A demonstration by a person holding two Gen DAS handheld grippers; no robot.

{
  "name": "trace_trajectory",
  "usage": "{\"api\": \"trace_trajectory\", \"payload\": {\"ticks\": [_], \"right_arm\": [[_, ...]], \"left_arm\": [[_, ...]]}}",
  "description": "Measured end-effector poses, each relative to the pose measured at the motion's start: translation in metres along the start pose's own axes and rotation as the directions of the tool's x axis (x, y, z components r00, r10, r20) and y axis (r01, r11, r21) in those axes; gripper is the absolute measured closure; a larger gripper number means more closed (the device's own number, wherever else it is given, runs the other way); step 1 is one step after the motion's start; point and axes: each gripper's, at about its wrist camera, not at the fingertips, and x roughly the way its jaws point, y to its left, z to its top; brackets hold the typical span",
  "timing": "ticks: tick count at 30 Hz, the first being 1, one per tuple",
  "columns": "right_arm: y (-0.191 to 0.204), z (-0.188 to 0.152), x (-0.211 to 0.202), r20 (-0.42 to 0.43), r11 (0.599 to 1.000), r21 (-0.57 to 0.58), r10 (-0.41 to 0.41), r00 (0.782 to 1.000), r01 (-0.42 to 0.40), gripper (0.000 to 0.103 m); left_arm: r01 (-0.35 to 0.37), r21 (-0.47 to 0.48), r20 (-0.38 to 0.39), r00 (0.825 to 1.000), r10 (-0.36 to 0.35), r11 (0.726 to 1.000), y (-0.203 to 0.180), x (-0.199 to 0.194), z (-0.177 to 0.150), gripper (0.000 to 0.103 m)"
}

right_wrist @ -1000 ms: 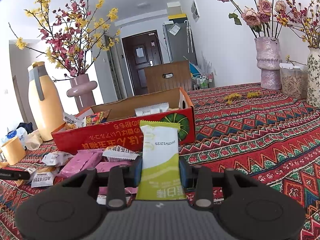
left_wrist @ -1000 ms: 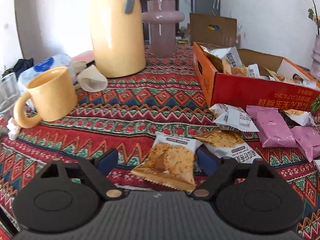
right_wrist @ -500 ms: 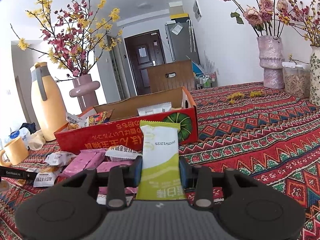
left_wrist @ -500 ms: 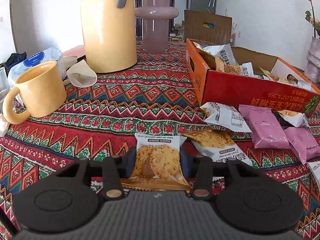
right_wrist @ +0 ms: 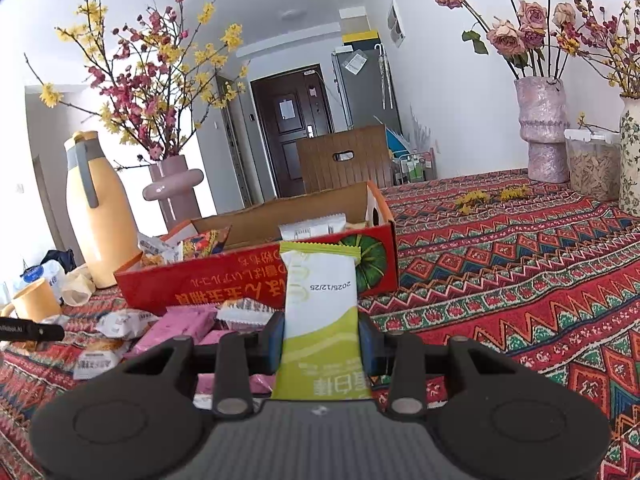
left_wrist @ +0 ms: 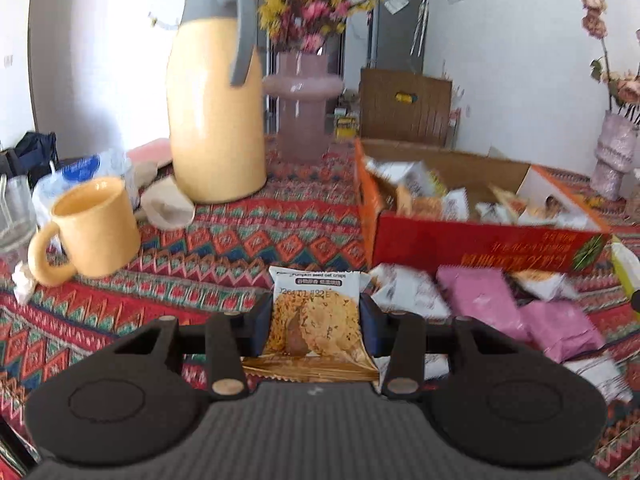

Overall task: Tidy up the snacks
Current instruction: 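Carry both held packets over the open box with both grippers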

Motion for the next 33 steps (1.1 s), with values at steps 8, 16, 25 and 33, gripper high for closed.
{"api": "trace_trajectory", "payload": {"ticks": [8,16,25,33], "right_arm": [[0.008,0.028,-0.006,0.062,1.0,-0.013,0.021,0.998,-0.02,0.067],[0.013,0.058,0.008,0.11,0.999,-0.018,0.031,0.993,-0.029,0.067],[0.017,0.088,0.04,0.126,0.999,-0.041,0.026,0.992,-0.021,0.067],[0.022,0.107,0.076,0.112,0.998,-0.063,0.019,0.994,-0.012,0.067]], "left_arm": [[0.039,0.014,0.059,0.997,-0.04,0.999,-0.03,-0.009,0.026,0.058],[0.066,0.017,0.101,0.993,-0.068,0.998,-0.058,0.0,0.054,0.058],[0.062,0.012,0.141,0.988,-0.063,0.998,-0.079,0.022,0.084,0.058],[0.054,-0.013,0.143,0.988,-0.052,0.998,-0.088,0.053,0.103,0.058]]}}
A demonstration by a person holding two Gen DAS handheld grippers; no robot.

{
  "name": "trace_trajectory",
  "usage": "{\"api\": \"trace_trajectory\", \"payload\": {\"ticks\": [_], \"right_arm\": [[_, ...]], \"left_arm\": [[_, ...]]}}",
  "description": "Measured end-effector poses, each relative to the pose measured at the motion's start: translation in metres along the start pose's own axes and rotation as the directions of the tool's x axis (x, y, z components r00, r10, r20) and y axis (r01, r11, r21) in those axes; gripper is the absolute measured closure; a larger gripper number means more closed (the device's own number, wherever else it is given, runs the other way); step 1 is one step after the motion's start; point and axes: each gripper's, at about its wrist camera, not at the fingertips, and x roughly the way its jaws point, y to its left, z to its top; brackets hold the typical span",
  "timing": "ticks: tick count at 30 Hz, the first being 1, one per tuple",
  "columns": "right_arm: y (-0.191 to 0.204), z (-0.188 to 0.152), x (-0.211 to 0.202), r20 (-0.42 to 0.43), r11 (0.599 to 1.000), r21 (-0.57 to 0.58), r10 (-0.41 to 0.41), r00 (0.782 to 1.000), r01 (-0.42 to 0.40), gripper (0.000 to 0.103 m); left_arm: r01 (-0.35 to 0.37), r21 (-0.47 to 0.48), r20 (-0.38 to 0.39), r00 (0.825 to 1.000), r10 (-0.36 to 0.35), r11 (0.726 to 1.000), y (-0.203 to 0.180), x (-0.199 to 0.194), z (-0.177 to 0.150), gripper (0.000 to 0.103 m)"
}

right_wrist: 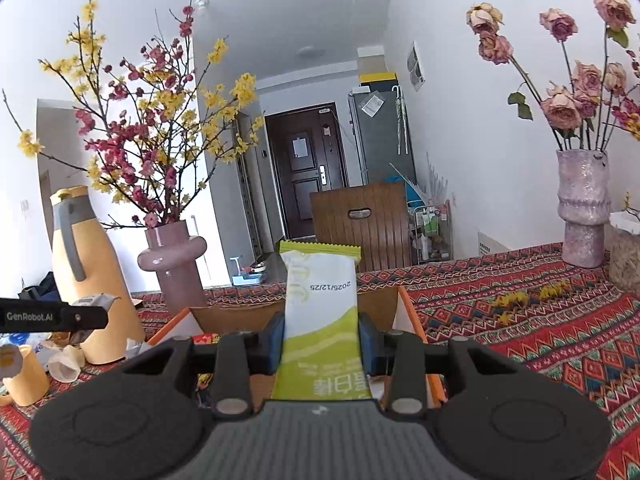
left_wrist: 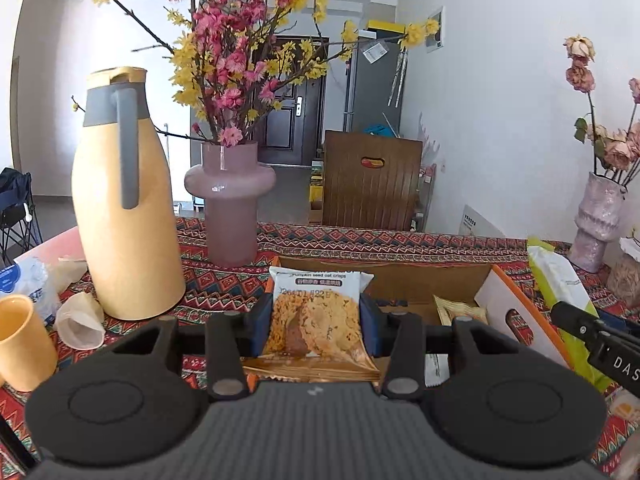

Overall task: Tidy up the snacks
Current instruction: 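Carry both held packets over the open box with both grippers, then open both grippers to drop the packets into the box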

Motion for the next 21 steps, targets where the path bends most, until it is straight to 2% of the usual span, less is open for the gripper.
{"api": "trace_trajectory", "payload": {"ticks": [8,12,21], "right_arm": [[-0.003,0.002,0.038,-0.03,1.0,0.002,-0.016,0.999,0.016,0.067],[-0.006,-0.005,0.049,-0.034,1.0,0.015,-0.012,0.999,0.013,0.067],[-0.007,-0.018,0.063,-0.081,1.0,0.012,-0.014,0.997,0.015,0.067]], "left_arm": [[-0.019,-0.009,-0.023,1.0,0.019,1.0,-0.002,0.04,-0.001,0.059],[-0.014,-0.007,-0.013,1.0,0.014,1.0,-0.004,0.048,-0.009,0.059],[0.009,0.019,-0.052,0.999,-0.008,1.0,-0.009,0.062,-0.024,0.059]]}}
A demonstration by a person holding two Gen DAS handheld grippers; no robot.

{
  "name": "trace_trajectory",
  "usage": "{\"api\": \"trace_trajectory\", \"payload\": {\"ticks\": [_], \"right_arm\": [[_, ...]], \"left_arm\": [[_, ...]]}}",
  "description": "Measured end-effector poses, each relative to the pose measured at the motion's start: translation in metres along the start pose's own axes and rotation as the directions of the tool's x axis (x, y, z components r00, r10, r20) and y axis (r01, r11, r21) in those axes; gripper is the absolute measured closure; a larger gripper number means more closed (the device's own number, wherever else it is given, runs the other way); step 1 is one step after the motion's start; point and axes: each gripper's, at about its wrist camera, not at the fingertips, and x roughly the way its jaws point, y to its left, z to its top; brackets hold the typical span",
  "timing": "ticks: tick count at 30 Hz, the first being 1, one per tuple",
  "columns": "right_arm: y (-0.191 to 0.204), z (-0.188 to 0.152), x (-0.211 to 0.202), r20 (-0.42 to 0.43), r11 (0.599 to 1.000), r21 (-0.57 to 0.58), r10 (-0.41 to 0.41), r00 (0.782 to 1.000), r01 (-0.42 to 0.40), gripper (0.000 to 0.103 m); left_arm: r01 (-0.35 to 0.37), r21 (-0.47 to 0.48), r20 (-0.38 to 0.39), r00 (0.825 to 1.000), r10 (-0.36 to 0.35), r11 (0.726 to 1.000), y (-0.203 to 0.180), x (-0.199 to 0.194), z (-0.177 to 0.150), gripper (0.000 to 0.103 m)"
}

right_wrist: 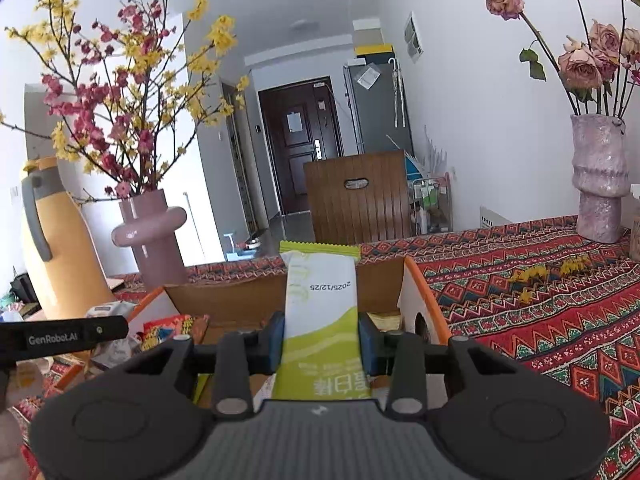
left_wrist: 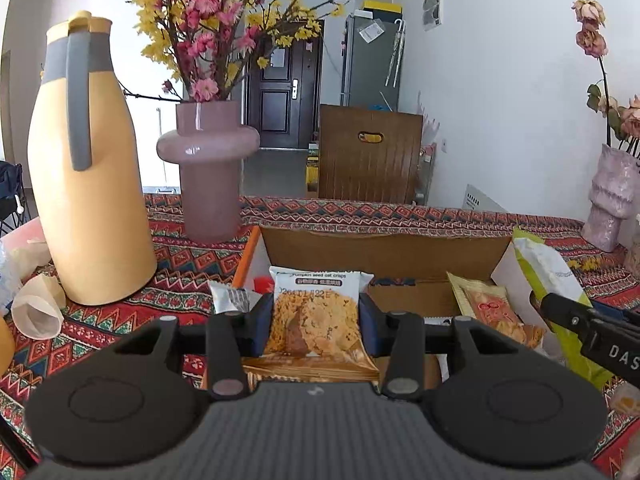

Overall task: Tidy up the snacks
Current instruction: 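Open both grippers to drop the packets into the box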

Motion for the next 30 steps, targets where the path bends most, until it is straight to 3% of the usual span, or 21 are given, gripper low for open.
{"api": "trace_trajectory", "payload": {"ticks": [5,8,10,12,15,26,30], "right_arm": [[0.003,-0.005,0.007,-0.028,1.0,-0.007,-0.024,0.999,0.024,0.065],[0.002,-0.005,0.004,-0.02,1.0,0.003,-0.018,1.0,0.018,0.062],[0.0,-0.004,0.0,-0.006,1.0,0.017,-0.016,1.0,0.016,0.046],[-0.001,-0.004,-0.004,0.01,0.999,0.028,-0.018,1.0,0.018,0.016],[-0.004,-0.003,-0.009,0.03,0.999,0.044,-0.019,0.999,0.018,0.0],[-0.008,-0.001,-0.014,0.05,0.998,0.062,-0.013,0.999,0.01,0.0],[-0.006,0.005,-0.023,0.056,0.998,0.058,-0.003,0.998,0.0,0.0]], "left_arm": [[0.007,-0.01,0.004,1.0,-0.007,1.0,0.001,-0.001,-0.003,0.054],[0.004,-0.021,0.034,0.999,-0.003,1.0,0.002,-0.008,-0.003,0.025],[-0.01,-0.027,0.059,0.998,0.012,1.0,0.003,-0.012,-0.003,0.008],[-0.02,-0.036,0.073,0.997,0.022,0.999,0.003,-0.015,-0.003,0.0],[-0.025,-0.043,0.073,0.997,0.028,0.999,0.004,-0.017,-0.003,0.0],[-0.057,-0.064,0.084,0.995,0.062,0.996,0.005,-0.032,0.004,0.0],[-0.036,-0.06,0.092,0.995,0.041,0.998,0.007,-0.052,0.009,0.0]]}}
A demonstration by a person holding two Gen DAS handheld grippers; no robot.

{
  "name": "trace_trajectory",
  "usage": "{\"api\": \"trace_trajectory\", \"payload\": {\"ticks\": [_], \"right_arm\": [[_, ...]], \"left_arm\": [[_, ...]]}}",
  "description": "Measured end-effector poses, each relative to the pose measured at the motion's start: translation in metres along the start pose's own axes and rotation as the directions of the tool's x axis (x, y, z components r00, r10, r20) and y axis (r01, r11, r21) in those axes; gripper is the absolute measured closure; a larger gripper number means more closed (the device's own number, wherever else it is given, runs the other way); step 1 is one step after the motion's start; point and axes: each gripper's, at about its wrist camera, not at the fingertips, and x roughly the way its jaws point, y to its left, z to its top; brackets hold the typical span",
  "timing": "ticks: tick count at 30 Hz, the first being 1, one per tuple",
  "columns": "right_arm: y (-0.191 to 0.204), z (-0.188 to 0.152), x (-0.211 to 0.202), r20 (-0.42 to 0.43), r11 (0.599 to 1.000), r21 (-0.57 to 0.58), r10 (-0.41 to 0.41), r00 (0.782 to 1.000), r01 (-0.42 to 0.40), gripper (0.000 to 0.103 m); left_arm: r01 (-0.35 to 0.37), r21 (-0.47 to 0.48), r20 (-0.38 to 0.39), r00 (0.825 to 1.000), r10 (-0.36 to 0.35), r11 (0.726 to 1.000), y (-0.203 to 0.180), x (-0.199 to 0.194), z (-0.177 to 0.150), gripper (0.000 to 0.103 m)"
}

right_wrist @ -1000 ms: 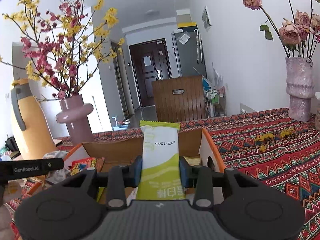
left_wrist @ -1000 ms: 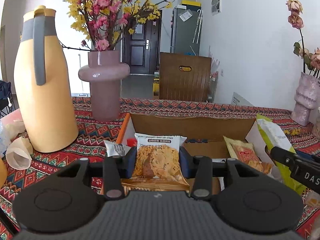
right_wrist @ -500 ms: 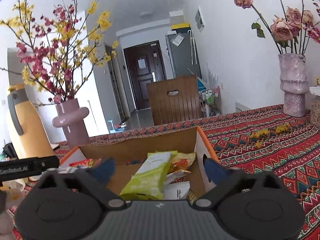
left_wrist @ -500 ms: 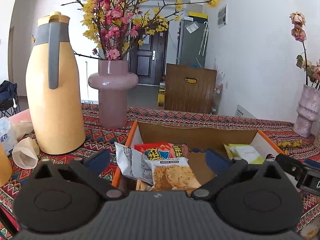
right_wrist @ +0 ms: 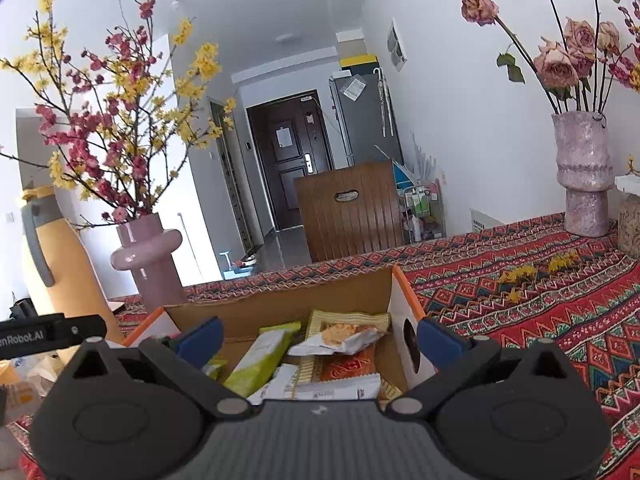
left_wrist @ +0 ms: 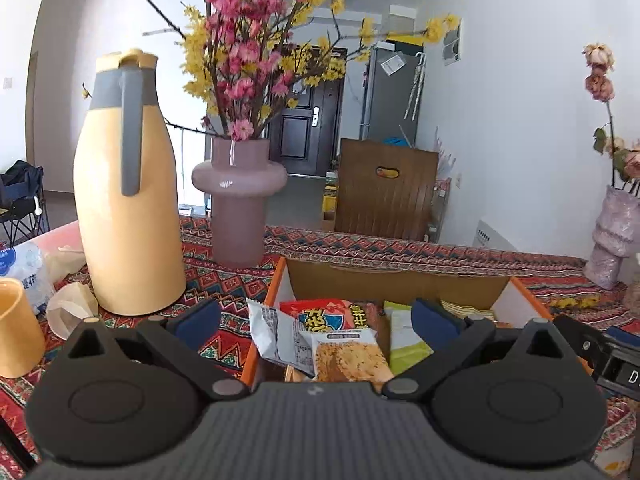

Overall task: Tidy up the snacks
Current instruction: 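Open both grippers to drop the packets into the box, then move both tools back over the remaining snack pile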

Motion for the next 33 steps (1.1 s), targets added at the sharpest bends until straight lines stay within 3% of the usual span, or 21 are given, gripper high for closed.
{"api": "trace_trajectory", "payload": {"ticks": [7,19,24,28,33], "right_arm": [[0.011,0.001,-0.036,-0.003,0.999,-0.037,0.04,0.999,-0.04,0.0],[0.013,-0.052,-0.092,-0.166,0.999,-0.041,0.023,0.986,-0.03,0.0],[0.013,-0.072,-0.103,-0.219,0.998,-0.055,-0.006,0.976,-0.006,0.0],[0.02,-0.079,-0.109,-0.235,0.998,-0.07,-0.015,0.972,-0.001,0.0],[0.027,-0.084,-0.111,-0.25,0.997,-0.076,-0.011,0.968,-0.008,0.0]], "left_arm": [[0.022,0.02,-0.01,1.0,-0.021,1.0,0.012,-0.031,-0.009,0.0],[-0.002,0.062,-0.107,0.994,0.009,0.998,0.056,-0.071,-0.072,0.0],[-0.013,0.056,-0.126,0.992,0.02,0.998,0.069,-0.072,-0.092,0.0],[0.018,0.041,-0.194,0.981,-0.01,0.999,0.073,-0.06,-0.106,0.0],[0.028,0.044,-0.184,0.983,-0.019,0.999,0.072,-0.064,-0.107,0.0]]}}
